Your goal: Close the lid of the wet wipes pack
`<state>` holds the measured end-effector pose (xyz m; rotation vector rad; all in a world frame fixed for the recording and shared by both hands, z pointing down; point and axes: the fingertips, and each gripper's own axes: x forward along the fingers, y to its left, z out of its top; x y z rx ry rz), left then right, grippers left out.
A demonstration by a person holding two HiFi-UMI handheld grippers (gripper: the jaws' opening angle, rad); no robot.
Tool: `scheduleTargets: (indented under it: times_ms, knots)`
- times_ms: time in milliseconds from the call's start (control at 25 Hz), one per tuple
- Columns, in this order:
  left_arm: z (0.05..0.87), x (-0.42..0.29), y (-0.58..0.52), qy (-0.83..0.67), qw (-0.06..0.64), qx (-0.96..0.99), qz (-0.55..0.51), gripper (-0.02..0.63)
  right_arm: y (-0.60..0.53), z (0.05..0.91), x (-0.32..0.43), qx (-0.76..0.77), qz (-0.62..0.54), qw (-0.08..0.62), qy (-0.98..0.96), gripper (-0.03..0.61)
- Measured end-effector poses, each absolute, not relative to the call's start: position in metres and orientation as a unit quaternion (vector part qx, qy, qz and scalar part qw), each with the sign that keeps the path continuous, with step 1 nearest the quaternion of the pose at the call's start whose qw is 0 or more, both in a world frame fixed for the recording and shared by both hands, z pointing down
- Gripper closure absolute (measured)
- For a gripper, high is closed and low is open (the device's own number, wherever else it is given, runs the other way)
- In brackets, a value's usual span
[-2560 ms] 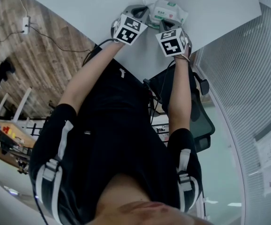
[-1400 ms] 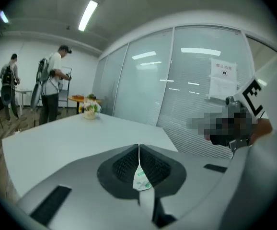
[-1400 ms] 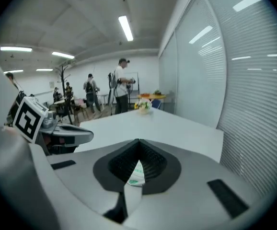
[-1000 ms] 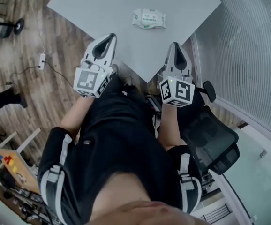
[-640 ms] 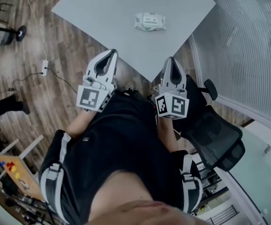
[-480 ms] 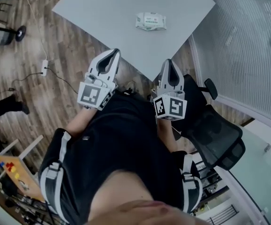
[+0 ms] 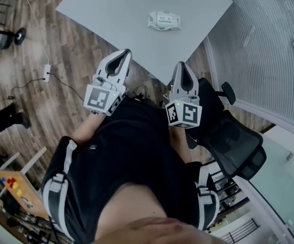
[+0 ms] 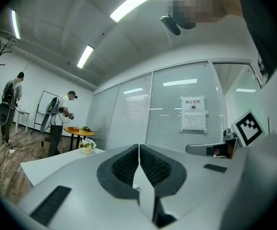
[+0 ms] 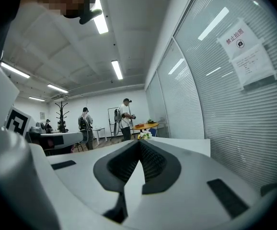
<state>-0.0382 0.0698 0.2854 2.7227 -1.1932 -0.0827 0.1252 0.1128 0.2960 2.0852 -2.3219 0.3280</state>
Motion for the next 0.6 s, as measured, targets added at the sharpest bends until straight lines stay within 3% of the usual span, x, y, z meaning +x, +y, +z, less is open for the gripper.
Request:
scheduleTargets:
  times_ms: [600]
  knots:
    - [0.284, -0.053, 0.061, -0.401, 0.079, 0.912, -0.034, 0.586, 0.106, 0.299, 0.116, 0.672, 0.103, 0.000, -0.733, 0.557]
